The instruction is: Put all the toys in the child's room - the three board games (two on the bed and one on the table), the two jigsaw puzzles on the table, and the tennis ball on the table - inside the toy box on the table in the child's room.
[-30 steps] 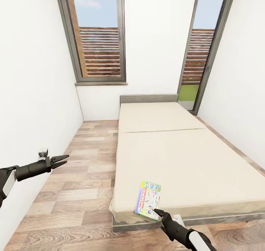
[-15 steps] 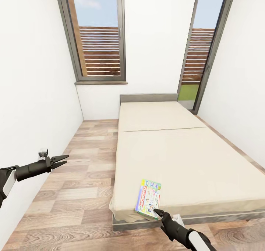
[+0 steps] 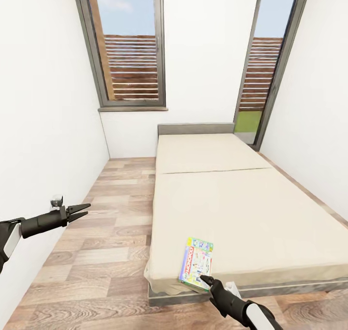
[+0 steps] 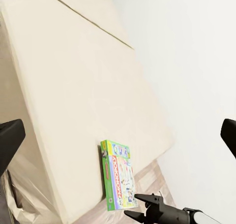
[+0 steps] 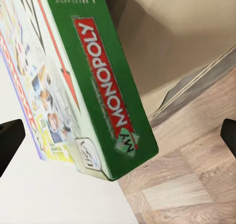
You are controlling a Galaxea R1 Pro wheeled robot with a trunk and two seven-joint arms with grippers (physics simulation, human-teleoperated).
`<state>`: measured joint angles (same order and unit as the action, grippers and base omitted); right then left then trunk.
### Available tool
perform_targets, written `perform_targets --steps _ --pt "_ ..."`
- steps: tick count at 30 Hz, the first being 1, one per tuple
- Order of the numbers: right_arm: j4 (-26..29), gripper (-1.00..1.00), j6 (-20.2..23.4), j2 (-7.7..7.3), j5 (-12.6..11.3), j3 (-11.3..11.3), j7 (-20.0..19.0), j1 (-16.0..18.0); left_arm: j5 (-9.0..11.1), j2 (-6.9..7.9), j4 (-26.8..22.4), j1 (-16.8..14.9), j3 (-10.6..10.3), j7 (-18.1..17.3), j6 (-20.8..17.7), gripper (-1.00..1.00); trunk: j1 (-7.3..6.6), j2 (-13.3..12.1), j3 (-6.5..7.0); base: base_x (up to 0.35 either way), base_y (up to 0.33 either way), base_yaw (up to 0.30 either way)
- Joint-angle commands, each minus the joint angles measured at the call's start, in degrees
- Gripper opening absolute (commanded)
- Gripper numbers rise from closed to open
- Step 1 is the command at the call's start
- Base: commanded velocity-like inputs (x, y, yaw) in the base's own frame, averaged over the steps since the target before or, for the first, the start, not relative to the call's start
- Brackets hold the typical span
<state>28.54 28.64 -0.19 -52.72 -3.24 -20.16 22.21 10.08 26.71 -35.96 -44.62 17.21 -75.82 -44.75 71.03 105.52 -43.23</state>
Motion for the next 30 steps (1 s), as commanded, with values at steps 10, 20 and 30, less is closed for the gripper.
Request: perform_targets --steps 10,20,30 --pt "0.0 1.0 0.5 -0.12 -0.2 -0.1 -0.1 0.0 0.1 0.01 0.0 0.0 0.1 -0.1 -0.5 1.0 0.0 0.0 -0.05 0.015 0.01 0.0" --pt "0.1 -1.0 0.5 -0.06 -0.2 -0.1 0.0 0.0 0.1 0.01 0.0 0.0 0.1 -0.1 -0.5 1.0 0.0 0.0 -0.05 0.0 0.0 0.0" --pt "0.2 -1.0 0.5 0.1 -0.2 0.0 -0.1 0.0 0.1 0.06 0.0 0.0 0.1 -0.1 -0.5 1.0 0.0 0.0 -0.05 0.0 0.0 0.0"
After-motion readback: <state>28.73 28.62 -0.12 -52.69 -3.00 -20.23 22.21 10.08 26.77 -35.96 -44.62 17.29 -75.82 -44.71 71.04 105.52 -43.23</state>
